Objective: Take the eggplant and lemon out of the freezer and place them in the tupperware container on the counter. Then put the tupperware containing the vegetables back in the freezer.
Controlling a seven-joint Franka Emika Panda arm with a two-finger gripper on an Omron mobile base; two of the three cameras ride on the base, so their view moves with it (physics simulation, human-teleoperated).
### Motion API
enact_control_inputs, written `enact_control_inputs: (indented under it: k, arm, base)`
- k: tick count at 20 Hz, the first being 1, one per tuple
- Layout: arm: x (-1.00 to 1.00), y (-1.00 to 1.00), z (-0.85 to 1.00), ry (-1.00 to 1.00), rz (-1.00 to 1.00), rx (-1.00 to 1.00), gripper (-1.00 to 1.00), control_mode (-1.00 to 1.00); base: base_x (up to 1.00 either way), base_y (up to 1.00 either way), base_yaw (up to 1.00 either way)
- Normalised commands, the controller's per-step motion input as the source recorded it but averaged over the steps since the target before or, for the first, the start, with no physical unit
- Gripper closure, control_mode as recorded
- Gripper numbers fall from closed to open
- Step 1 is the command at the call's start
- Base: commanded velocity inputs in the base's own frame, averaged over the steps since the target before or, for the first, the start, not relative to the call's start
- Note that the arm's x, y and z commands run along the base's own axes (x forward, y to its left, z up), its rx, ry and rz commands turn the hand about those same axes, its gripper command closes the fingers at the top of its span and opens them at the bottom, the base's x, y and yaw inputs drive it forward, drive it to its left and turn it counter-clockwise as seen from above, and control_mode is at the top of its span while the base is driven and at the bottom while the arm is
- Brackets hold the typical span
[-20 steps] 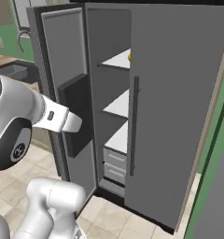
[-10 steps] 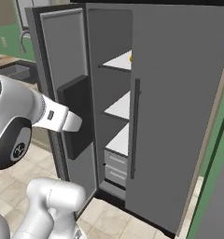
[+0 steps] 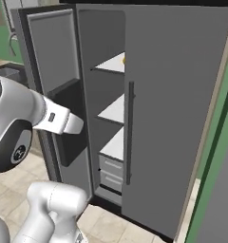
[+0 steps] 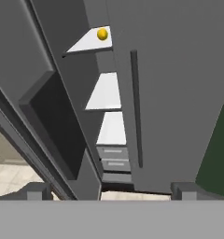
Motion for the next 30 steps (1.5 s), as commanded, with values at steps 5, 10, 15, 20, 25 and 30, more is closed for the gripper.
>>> enact_control_inputs:
  k: [5,10,15,20,25,30]
  arm:
    - [0.00,0.00,0.00,0.00,0.00,0.00,-1.00,1.00]
    - [0.00,0.00,0.00,0.00,0.00,0.00,-1.00,1.00]
    - [0.00,0.00,0.00,0.00,0.00,0.00,-1.00,1.00]
    - [0.00,0.00,0.00,0.00,0.00,0.00,-1.00,1.00]
    - [0.00,0.00,0.00,0.00,0.00,0.00,-1.00,1.00]
    - [0.00,0.00,0.00,0.00,0.00,0.00,-1.00,1.00]
  base:
    - [0.51,-0.23,-0.28]
    - [0.25,0.00,-0.33]
    - [0.16,0.01,-0.28]
    - [0.24,0.13,-0.13]
    - [0.43,0.17,-0.01]
    - [0.66,0.25,0.00]
